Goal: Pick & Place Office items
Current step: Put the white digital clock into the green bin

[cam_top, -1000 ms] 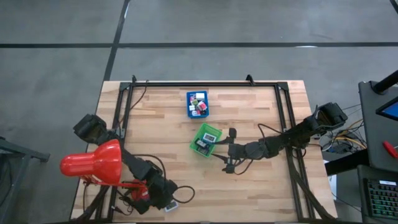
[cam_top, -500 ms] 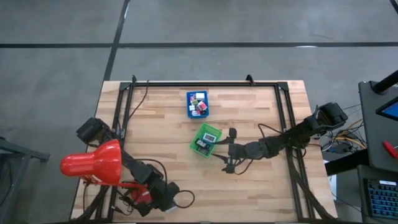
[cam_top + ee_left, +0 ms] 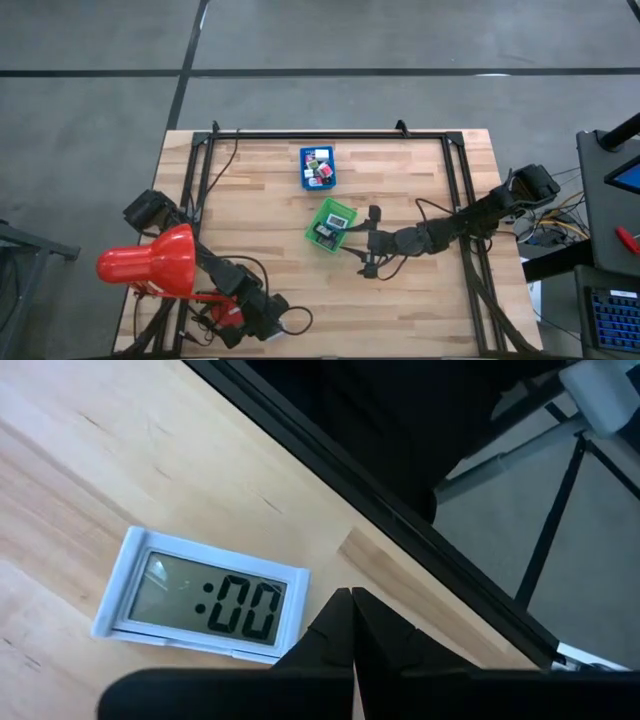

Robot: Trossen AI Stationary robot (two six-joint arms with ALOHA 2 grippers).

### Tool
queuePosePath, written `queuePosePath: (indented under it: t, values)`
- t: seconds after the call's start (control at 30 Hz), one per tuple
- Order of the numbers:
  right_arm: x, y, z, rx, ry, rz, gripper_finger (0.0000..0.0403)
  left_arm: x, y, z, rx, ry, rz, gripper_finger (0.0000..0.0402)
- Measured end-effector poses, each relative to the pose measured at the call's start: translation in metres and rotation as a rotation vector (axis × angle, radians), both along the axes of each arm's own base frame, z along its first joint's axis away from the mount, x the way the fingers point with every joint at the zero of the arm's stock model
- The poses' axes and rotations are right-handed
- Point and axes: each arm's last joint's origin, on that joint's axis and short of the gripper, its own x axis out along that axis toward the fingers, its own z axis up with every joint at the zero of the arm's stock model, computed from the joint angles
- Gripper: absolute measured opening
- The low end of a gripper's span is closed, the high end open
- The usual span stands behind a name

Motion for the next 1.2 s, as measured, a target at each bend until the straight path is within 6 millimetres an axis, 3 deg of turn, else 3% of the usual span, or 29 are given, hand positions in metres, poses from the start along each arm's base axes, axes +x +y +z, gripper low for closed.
queuePosePath:
  t: [0.27, 0.53, 0.93, 1.2]
  values:
    - [-0.003, 0.002, 0.003, -0.02, -0.015, -0.064, 0.0212, -0.001, 0.001, -0.002, 0.029, -0.013, 0.02, 0.0]
    - [-0.012, 0.01, 0.017, -0.048, -0.064, -0.107, 0.0212, 0.005, -0.004, -0.02, 0.063, -0.003, 0.098, 0.0]
    - [-0.024, 0.021, 0.025, -0.084, -0.095, -0.202, 0.0212, 0.016, 0.0, -0.016, 0.214, -0.19, 0.237, 0.0]
    - [-0.024, 0.021, 0.026, -0.082, -0.099, -0.222, 0.0212, 0.031, 0.019, -0.017, 0.34, -0.323, 0.398, 0.0]
